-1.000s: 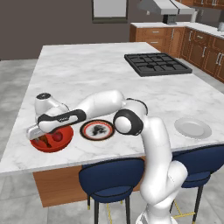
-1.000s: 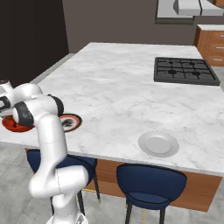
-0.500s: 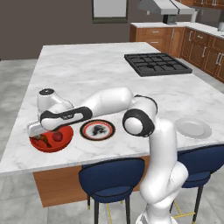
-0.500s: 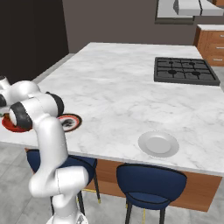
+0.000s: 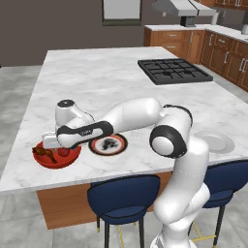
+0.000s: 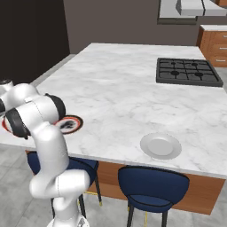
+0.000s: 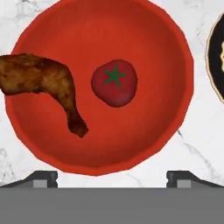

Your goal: Pick the chicken drumstick and tomato from their plates and place them in the bowl. Then put the bowl in the fridge.

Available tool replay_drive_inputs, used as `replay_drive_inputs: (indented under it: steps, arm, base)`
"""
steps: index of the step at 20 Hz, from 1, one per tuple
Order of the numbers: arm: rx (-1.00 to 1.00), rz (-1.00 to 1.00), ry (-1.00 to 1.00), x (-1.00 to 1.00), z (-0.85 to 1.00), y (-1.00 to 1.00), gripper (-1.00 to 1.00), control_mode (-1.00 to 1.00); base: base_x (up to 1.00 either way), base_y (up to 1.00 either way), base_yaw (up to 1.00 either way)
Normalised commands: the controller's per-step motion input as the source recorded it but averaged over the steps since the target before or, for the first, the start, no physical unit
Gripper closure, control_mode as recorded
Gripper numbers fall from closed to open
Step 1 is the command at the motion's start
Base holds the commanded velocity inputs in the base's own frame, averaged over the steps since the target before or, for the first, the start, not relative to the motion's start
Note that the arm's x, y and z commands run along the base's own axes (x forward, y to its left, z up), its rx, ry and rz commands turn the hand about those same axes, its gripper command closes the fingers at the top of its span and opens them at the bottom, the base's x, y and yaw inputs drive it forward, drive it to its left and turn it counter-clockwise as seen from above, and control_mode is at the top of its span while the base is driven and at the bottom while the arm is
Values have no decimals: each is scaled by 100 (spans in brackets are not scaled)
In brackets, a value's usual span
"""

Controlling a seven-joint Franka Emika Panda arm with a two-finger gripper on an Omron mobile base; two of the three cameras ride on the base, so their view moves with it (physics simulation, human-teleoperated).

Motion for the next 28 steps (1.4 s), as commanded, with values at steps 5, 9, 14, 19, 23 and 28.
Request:
replay_drive_inputs:
  steps: [5,9,14,19,23,28]
  arm:
    - [4,-37,13,-6,-1,-36,-100,-100]
    - [3,-26,5,3,-2,-6,-100,-100]
    - [1,-15,0,2,-1,1,-100,-100]
    - [1,-4,0,2,-15,0,-100,-100]
    - [3,0,4,16,-20,0,-100,-100]
    - [1,1,2,21,-23,4,-100,-100]
  base:
    - [0,0,0]
    - [0,0,0]
    - [0,0,0]
    - [0,0,0]
    - [0,0,0]
    - [0,0,0]
